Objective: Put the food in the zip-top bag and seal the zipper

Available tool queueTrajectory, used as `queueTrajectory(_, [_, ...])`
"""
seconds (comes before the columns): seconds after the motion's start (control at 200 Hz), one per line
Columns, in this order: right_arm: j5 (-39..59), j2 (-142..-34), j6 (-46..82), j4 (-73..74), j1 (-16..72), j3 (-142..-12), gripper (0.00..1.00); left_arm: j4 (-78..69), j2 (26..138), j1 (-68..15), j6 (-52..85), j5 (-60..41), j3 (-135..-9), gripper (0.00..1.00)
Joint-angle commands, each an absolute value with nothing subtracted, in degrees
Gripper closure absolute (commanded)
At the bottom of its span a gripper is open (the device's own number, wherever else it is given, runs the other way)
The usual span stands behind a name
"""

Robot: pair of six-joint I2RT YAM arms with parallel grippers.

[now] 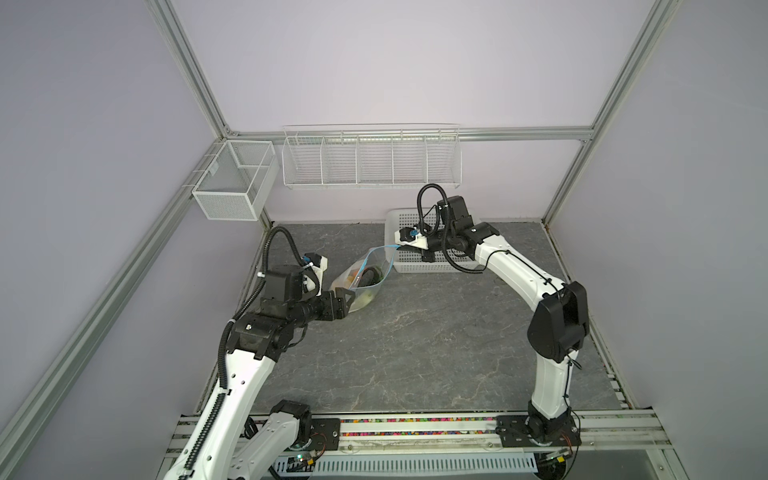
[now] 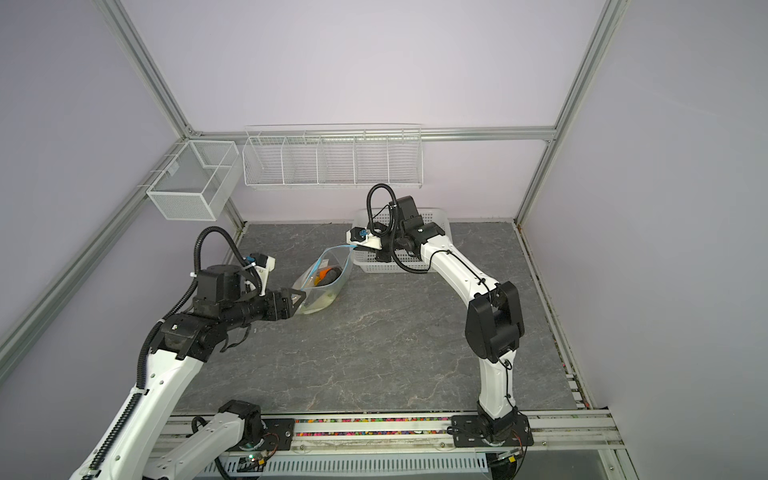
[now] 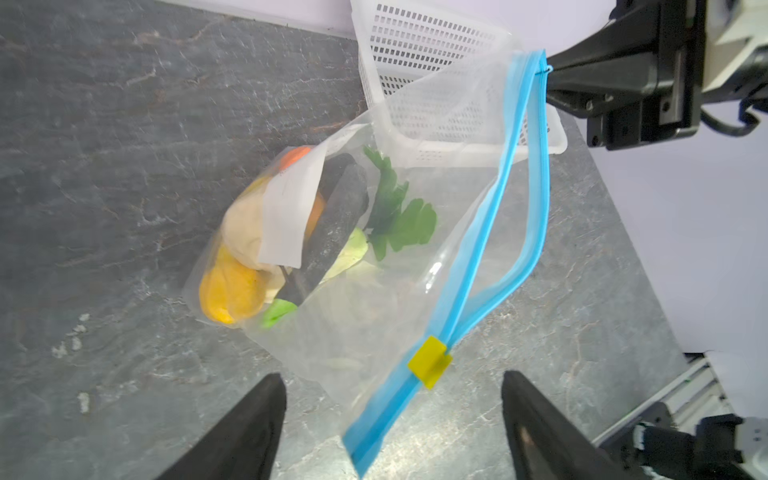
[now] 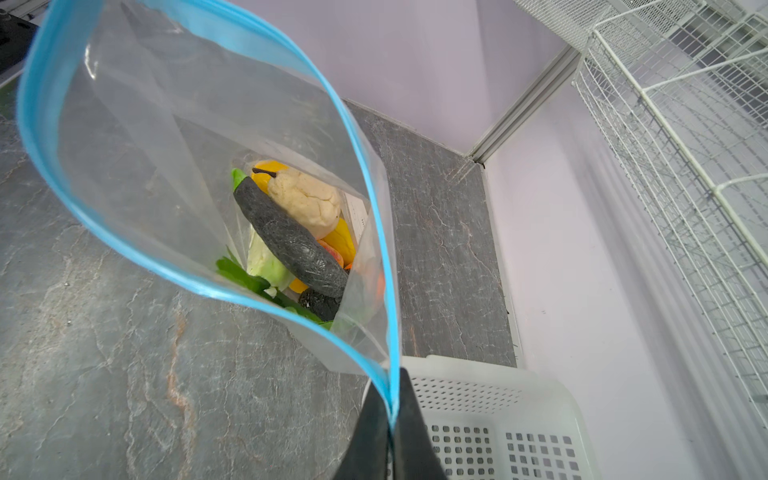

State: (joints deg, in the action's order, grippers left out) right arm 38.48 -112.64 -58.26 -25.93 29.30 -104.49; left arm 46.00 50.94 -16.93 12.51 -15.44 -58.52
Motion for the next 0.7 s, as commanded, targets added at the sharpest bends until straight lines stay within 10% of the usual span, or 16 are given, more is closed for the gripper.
queueTrajectory(0.0, [40.43, -113.84, -56.61, -26.48, 28.54, -105.82, 0.93, 47.20, 49.63, -18.10, 9.29, -10.41, -57.19, 0.23])
queueTrajectory(0.565, [41.66, -114.08, -55.30, -26.47, 27.88, -105.64, 0.93, 38.35, 50.92, -18.37, 8.31, -17.95, -54.62, 0.54])
queueTrajectory(0.695, [41.99, -114.08, -54.76, -26.02, 27.92, -105.73, 0.93, 40.34, 52.62, -18.37, 7.52, -19.26, -55.84, 0.77])
